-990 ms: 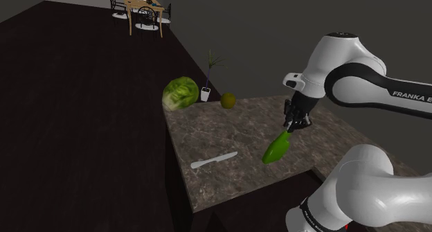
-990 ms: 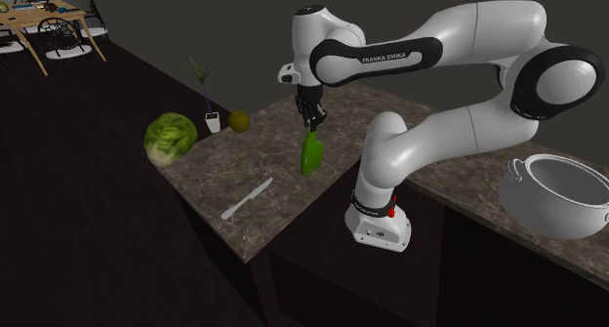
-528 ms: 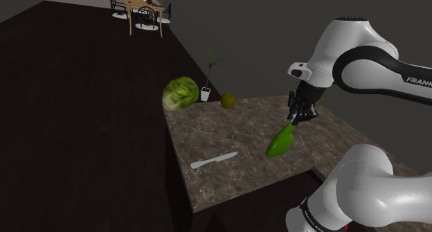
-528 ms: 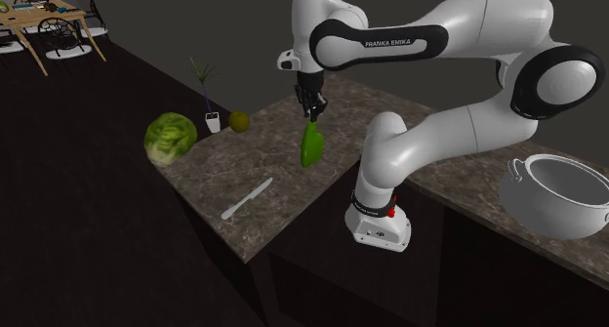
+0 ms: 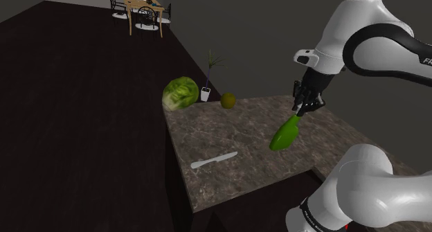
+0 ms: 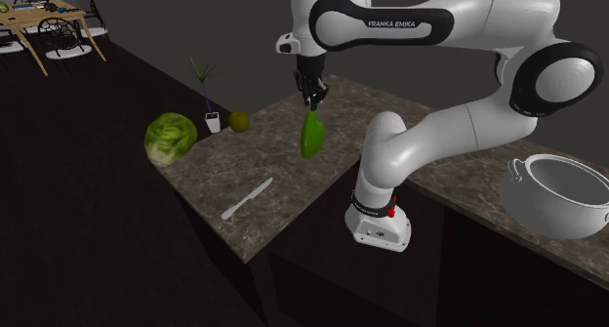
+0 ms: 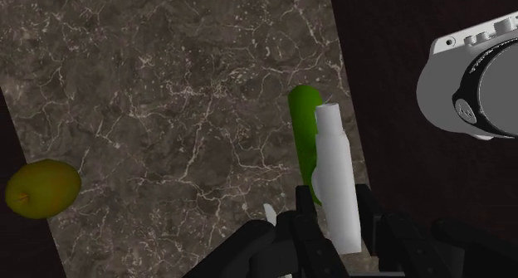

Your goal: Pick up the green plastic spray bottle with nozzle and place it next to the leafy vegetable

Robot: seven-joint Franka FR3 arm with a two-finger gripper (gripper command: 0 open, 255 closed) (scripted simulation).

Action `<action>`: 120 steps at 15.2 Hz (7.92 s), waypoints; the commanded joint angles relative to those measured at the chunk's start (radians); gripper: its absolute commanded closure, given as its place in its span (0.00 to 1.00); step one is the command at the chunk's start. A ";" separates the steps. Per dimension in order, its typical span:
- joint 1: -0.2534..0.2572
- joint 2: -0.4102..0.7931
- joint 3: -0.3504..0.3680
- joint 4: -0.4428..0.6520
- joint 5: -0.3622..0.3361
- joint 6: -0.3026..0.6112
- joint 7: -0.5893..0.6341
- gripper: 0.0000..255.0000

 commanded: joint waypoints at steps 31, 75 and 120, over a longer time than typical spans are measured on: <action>0.027 0.187 0.060 0.534 0.059 -0.346 -0.048 1.00; -0.012 1.398 -0.135 1.541 0.325 -0.154 -0.241 1.00; 0.032 1.337 -0.123 0.922 0.300 0.404 -0.203 1.00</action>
